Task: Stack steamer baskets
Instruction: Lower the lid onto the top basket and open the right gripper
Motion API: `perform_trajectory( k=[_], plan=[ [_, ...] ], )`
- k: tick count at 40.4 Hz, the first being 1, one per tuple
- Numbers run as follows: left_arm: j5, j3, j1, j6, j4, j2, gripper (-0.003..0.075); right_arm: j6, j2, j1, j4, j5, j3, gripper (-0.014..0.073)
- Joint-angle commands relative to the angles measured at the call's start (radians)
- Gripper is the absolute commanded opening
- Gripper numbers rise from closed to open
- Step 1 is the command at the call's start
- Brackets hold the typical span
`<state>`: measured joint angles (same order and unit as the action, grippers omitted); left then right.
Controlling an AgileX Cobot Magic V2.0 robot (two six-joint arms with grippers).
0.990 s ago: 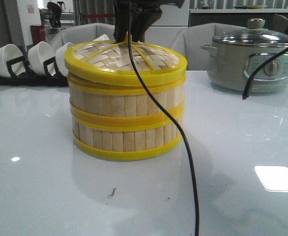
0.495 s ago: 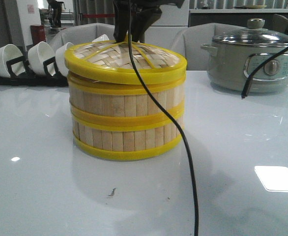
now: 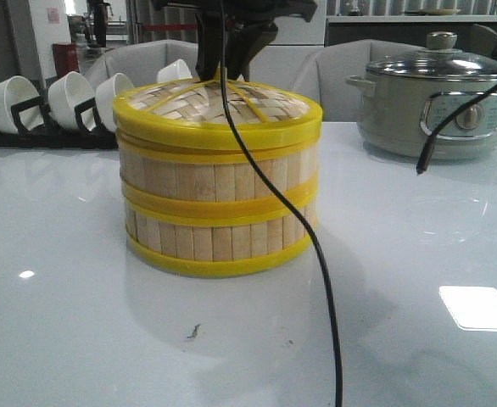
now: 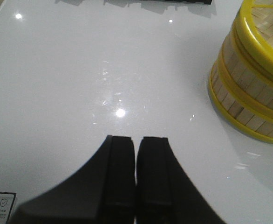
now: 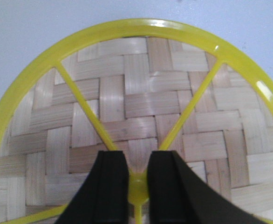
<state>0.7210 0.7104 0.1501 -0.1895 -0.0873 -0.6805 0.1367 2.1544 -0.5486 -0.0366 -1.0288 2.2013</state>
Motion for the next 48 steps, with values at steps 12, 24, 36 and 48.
perform_trajectory(
  k=[12, 24, 36, 48],
  plan=[
    [-0.073, 0.029, 0.007, -0.012, -0.002, 0.002, 0.0095, -0.011, -0.064, 0.000, 0.004, 0.063, 0.037, 0.0057],
    [-0.073, 0.029, 0.007, -0.012, -0.002, 0.002, 0.0095, -0.011, -0.063, 0.000, 0.003, 0.060, 0.037, 0.0211],
    [-0.073, 0.029, 0.007, -0.012, -0.002, 0.002, 0.0095, -0.011, -0.063, 0.000, 0.003, 0.066, 0.037, 0.0398],
    [-0.073, 0.029, 0.007, -0.012, -0.002, 0.002, 0.0095, -0.011, -0.107, 0.017, 0.004, 0.118, 0.030, 0.0398]
  ],
)
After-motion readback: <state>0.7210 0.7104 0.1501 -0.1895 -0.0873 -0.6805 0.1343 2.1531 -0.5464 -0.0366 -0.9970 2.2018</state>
